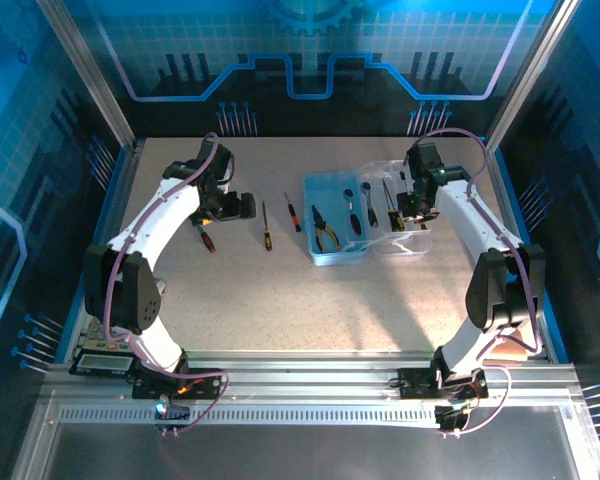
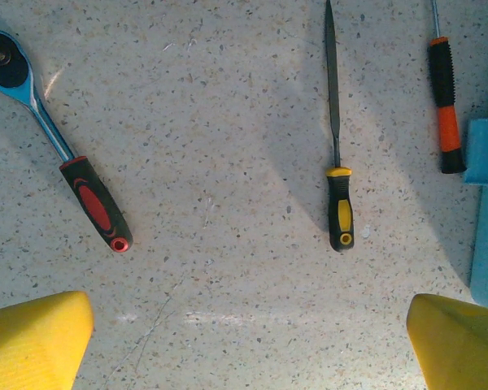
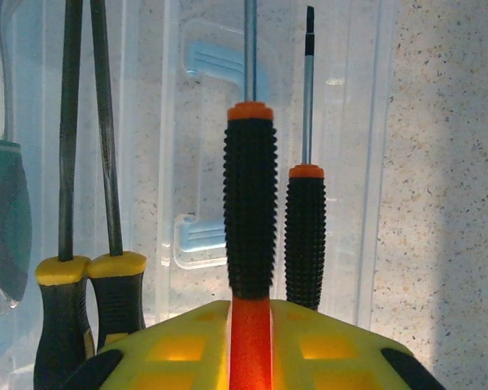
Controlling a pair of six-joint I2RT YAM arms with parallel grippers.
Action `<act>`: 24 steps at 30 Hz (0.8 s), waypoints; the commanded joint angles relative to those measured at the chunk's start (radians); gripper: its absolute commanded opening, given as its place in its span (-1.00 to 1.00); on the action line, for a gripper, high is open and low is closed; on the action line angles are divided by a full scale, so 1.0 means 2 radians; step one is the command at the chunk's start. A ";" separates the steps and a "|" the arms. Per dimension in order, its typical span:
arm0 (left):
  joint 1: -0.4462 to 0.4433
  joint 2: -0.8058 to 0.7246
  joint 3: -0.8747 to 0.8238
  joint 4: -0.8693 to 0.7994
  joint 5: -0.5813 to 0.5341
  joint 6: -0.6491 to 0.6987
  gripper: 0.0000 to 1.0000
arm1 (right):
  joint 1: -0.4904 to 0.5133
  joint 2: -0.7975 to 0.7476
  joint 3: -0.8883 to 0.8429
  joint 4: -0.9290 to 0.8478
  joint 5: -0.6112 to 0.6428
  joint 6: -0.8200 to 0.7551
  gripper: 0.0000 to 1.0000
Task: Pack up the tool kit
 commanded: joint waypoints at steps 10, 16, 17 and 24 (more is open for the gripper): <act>0.001 0.004 -0.005 -0.008 -0.005 0.009 0.99 | 0.015 -0.058 0.024 -0.035 -0.008 -0.007 0.08; 0.009 0.013 -0.023 0.003 -0.011 0.009 0.99 | 0.051 -0.099 0.021 -0.023 -0.080 -0.015 0.99; 0.014 0.015 -0.027 0.005 -0.013 0.007 0.99 | 0.057 -0.103 0.017 -0.019 -0.084 -0.014 0.99; 0.086 0.023 -0.067 0.049 0.006 -0.027 0.99 | 0.089 -0.098 0.004 -0.006 -0.088 -0.013 0.99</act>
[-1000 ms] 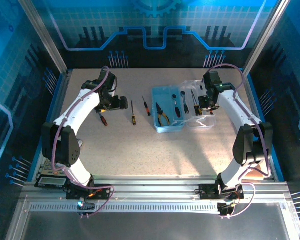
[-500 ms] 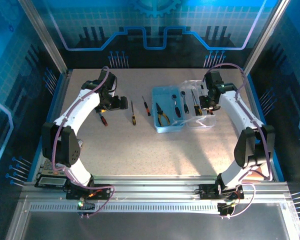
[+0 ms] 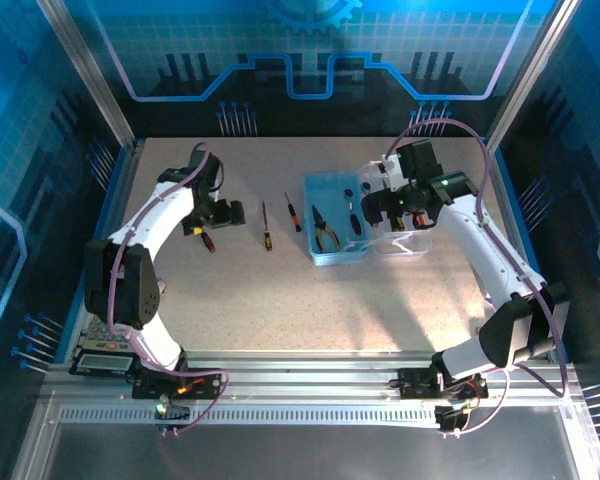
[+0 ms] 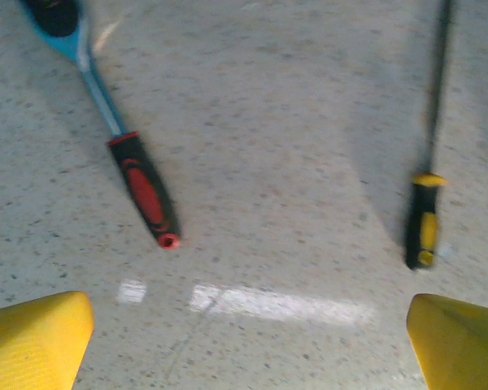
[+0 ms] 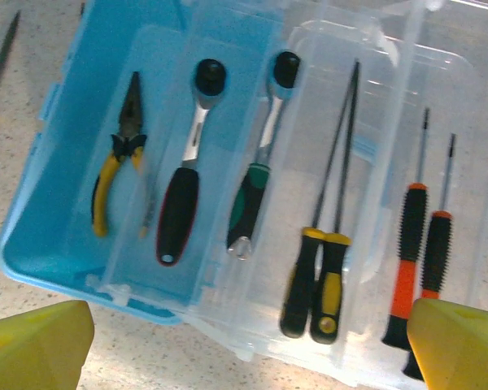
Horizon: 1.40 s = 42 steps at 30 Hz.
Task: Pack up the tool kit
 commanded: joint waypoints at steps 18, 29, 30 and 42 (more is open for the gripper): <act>0.116 0.188 0.092 0.041 -0.024 -0.029 0.74 | 0.024 0.020 0.004 0.003 -0.018 -0.002 0.99; 0.119 0.238 0.138 0.036 0.003 -0.017 0.37 | 0.033 0.034 0.016 -0.001 -0.022 -0.002 0.99; 0.118 0.239 0.137 0.037 0.006 -0.016 0.33 | 0.034 0.035 0.017 -0.001 -0.021 -0.002 0.99; 0.102 0.238 0.120 0.048 0.029 -0.010 -0.33 | 0.036 0.029 0.022 -0.009 -0.020 -0.004 0.99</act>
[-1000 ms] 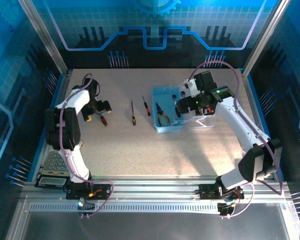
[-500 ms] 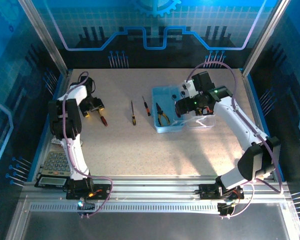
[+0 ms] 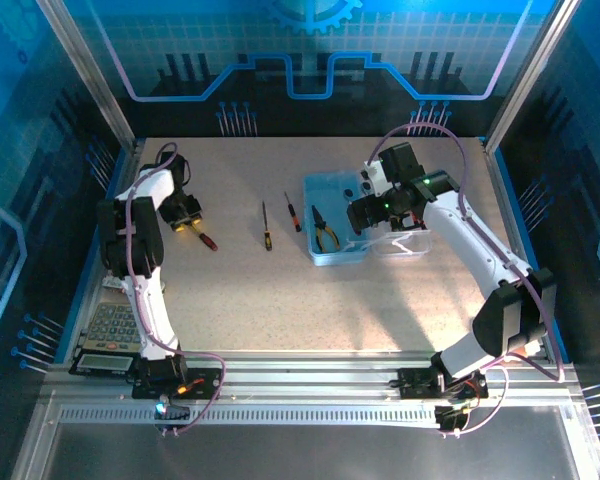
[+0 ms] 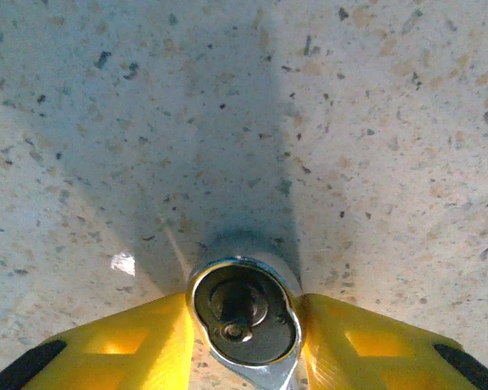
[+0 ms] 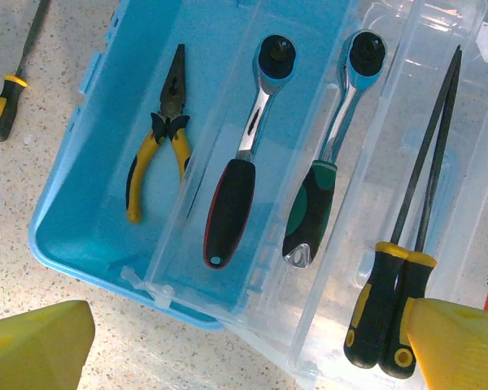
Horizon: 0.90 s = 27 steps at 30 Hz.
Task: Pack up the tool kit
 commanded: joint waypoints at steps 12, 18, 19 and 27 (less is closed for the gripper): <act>-0.045 -0.087 -0.047 0.009 0.087 0.013 -1.00 | 0.010 -0.019 0.014 -0.015 -0.007 -0.003 0.99; -0.070 -0.151 -0.055 -0.006 0.117 0.009 -1.00 | 0.017 -0.023 0.015 -0.014 -0.012 -0.001 0.99; -0.076 -0.159 -0.053 -0.008 0.124 0.006 -1.00 | 0.018 -0.024 0.014 -0.014 -0.013 -0.001 0.99; -0.158 -0.214 -0.048 0.039 0.235 -0.057 -1.00 | 0.036 -0.037 0.007 0.009 -0.056 0.021 0.99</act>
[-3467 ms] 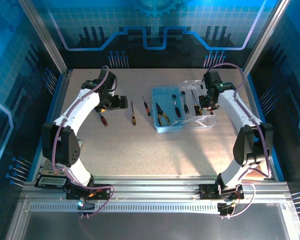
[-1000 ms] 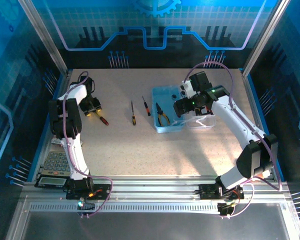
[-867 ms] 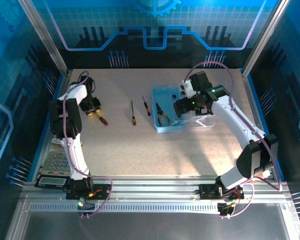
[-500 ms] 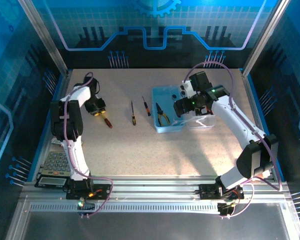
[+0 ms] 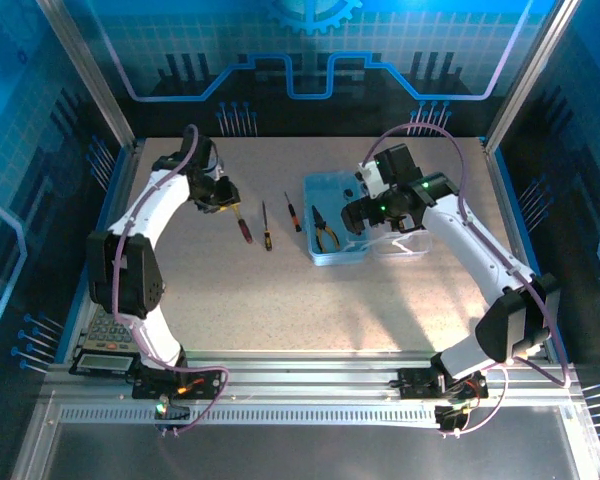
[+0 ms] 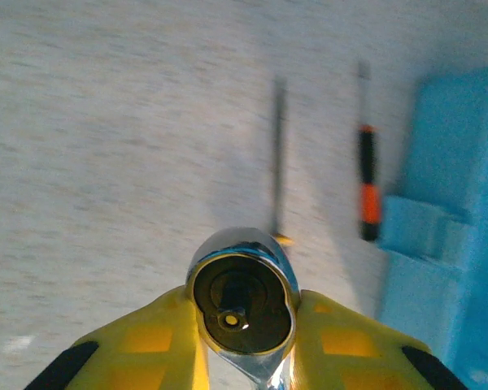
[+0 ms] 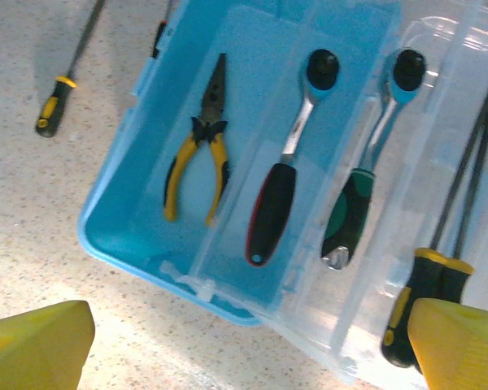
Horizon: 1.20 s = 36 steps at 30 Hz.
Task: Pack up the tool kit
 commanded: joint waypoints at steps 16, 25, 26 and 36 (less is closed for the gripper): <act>-0.139 -0.009 0.056 0.093 0.096 -0.109 -1.00 | 0.076 0.000 -0.035 0.111 -0.143 0.085 0.60; -0.146 -0.001 0.054 0.097 0.092 -0.109 -1.00 | 0.096 0.023 -0.055 0.164 -0.184 0.119 0.38; -0.146 -0.002 0.052 0.099 0.092 -0.110 -1.00 | 0.097 0.028 -0.054 0.164 -0.183 0.121 0.36; -0.147 -0.001 0.051 0.098 0.094 -0.106 -1.00 | 0.106 0.055 -0.043 0.184 -0.181 0.146 -0.19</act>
